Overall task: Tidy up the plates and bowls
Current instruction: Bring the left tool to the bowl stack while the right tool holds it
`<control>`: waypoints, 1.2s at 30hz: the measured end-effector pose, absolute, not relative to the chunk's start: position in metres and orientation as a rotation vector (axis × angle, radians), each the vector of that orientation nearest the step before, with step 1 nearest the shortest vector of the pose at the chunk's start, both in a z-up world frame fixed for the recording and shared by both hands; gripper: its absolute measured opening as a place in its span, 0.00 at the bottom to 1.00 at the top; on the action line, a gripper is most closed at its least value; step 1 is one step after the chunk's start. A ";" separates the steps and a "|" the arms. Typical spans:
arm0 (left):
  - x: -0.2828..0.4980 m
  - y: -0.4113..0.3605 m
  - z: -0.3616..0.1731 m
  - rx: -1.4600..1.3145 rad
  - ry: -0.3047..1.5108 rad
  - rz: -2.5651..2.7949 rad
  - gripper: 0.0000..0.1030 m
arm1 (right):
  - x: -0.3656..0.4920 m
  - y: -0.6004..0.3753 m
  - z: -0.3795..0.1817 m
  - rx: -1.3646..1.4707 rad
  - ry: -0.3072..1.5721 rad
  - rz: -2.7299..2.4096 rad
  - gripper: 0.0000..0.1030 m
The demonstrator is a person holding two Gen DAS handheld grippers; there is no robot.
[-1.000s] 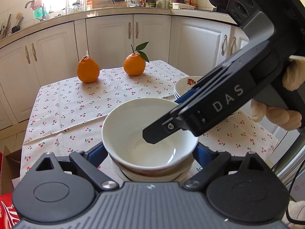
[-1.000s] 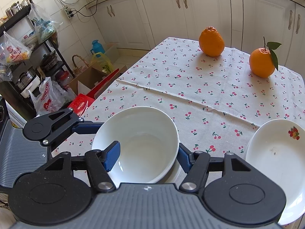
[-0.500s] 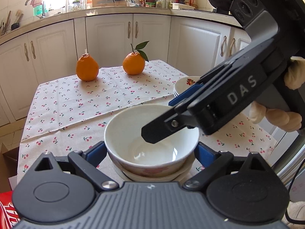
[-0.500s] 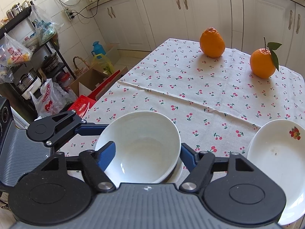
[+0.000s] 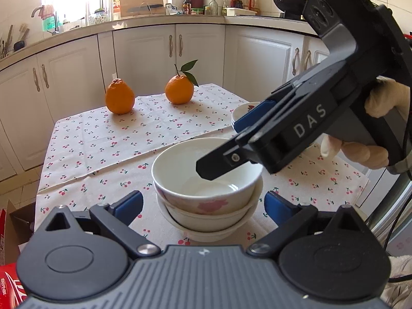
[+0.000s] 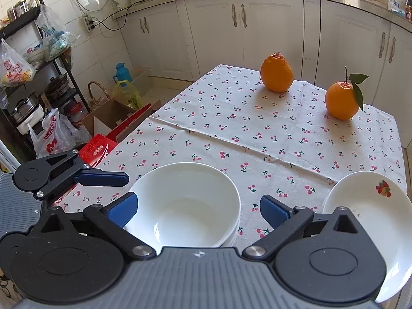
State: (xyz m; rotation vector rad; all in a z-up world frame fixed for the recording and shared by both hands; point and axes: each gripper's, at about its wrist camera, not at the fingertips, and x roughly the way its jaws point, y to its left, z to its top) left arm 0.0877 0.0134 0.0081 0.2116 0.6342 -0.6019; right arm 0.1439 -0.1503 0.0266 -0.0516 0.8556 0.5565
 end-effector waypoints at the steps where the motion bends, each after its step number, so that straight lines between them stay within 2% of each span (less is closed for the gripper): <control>1: 0.086 0.015 0.008 0.211 0.631 -0.599 0.97 | 0.142 -0.148 0.025 -0.064 0.852 0.556 1.00; 10: 0.082 0.027 0.007 0.201 0.621 -0.593 0.97 | 0.123 -0.136 0.016 -0.171 0.783 0.513 1.00; 24: 0.072 0.034 -0.005 0.263 0.556 -0.635 0.98 | 0.088 -0.163 0.019 -0.140 0.697 0.522 1.00; 30: 0.085 0.036 -0.014 0.271 0.658 -0.674 0.99 | 0.077 -0.171 0.005 -0.196 0.728 0.547 1.00; 36: 0.096 0.030 -0.024 0.341 0.677 -0.720 0.99 | 0.087 -0.171 -0.013 -0.229 0.761 0.578 1.00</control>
